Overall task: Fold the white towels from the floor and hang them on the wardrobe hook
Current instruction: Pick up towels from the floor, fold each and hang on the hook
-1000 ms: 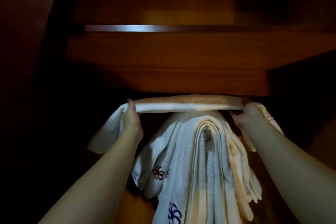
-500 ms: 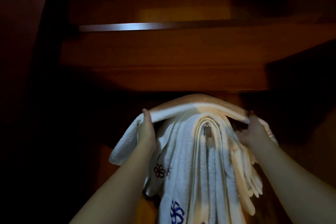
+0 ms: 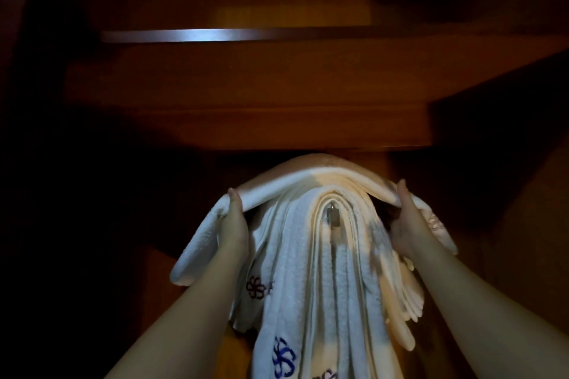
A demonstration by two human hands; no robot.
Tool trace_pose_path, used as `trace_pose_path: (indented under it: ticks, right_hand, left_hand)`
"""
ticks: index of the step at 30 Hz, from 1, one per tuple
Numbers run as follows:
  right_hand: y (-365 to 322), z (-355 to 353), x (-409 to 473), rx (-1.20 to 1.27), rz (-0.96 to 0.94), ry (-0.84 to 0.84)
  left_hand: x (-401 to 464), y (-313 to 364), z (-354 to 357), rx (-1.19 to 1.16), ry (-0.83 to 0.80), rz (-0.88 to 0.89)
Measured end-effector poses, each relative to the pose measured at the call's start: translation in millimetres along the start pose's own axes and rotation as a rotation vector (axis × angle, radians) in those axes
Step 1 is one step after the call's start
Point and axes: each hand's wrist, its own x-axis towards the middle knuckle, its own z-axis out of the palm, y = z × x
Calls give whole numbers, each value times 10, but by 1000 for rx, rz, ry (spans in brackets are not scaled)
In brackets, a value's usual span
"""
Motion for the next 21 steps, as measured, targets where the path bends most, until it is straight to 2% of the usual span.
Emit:
trace_pose_path:
  ticks: [3, 7, 12, 13, 17, 21]
  right_hand:
    - [-90, 123, 83, -40, -10, 36]
    - [-174, 182, 169, -1, -25, 142]
    - [-381, 51, 263, 46, -152, 370]
    - [-391, 48, 290, 47, -168, 391]
    - [-261, 166, 283, 8, -108, 305]
    - [-225, 243, 235, -10, -29, 277]
  left_hand:
    - [176, 55, -108, 68, 88, 16]
    - [247, 36, -96, 32, 150, 43]
    - [239, 116, 240, 0, -58, 36]
    - [265, 139, 258, -12, -50, 34]
    - [361, 194, 72, -40, 138, 15]
    - [287, 88, 12, -60, 107, 28]
